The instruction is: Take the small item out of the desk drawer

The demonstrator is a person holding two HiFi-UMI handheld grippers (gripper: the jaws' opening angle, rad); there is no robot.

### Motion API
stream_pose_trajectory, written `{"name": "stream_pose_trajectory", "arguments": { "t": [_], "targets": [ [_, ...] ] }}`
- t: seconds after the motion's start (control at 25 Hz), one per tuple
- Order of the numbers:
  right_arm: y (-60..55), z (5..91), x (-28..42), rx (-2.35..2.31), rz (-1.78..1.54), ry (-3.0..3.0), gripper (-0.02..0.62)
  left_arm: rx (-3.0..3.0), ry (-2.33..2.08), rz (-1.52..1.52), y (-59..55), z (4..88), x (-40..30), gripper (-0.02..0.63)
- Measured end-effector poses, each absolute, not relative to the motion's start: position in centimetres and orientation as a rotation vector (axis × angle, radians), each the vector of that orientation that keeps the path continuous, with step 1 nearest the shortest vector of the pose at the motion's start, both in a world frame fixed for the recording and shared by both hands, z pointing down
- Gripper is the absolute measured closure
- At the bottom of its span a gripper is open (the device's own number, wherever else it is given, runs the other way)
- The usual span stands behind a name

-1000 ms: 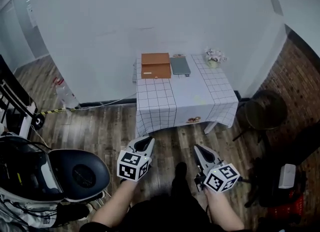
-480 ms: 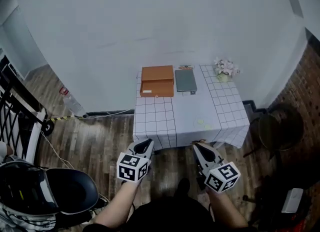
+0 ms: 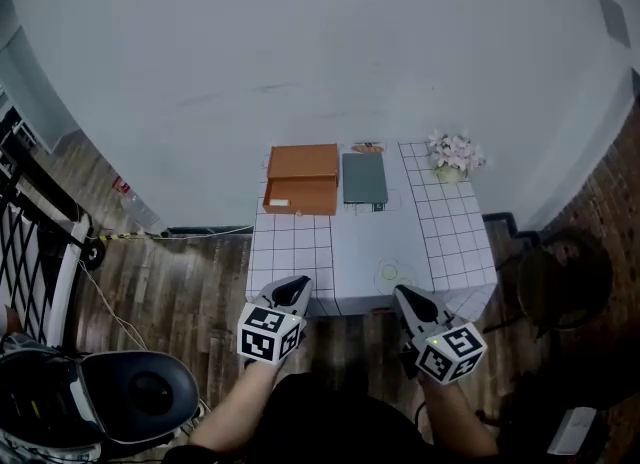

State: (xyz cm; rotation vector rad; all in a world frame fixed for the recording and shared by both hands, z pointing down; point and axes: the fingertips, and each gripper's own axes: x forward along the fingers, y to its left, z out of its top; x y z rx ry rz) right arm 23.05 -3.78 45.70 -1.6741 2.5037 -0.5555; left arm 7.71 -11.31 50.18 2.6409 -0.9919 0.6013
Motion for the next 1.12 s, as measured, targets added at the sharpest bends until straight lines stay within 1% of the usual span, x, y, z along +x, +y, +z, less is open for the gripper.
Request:
{"name": "stream_pose_trajectory", "arguments": {
  "t": [0.28, 0.56, 0.76, 0.92, 1.0, 1.12],
  "targets": [
    [-9.6, 47.4, 23.2, -1.658, -0.616, 2.533, 0.591, 2.58, -1.033, 0.615, -16.7, 52.2, 6.2, 0.58],
    [-19.5, 48.2, 21.4, -1.691, -0.626, 2.569, 0.591, 2.596, -0.98, 0.54, -26.0, 52.7, 3.9, 0.581],
    [-28.3, 49.7, 17.6, -1.719, -0.645, 2.687, 0.589, 2.587, -0.951, 0.517, -33.2, 53.7, 0.4, 0.58],
    [-33.4, 50.8, 14.2, -1.711, -0.657, 2.76, 0.586, 2.601, -0.905, 0.533, -36.8, 54.6, -1.8, 0.58],
    [-35.4, 51.5, 12.5, -1.703, -0.669, 2.799, 0.538, 2.599, -0.917, 0.558, -38.3, 55.1, -3.0, 0.58],
    [-37.6, 52.9, 9.9, -1.661, -0.704, 2.884, 0.532, 2.562, -0.955, 0.565, -40.2, 55.8, -4.5, 0.58]
  ]
}}
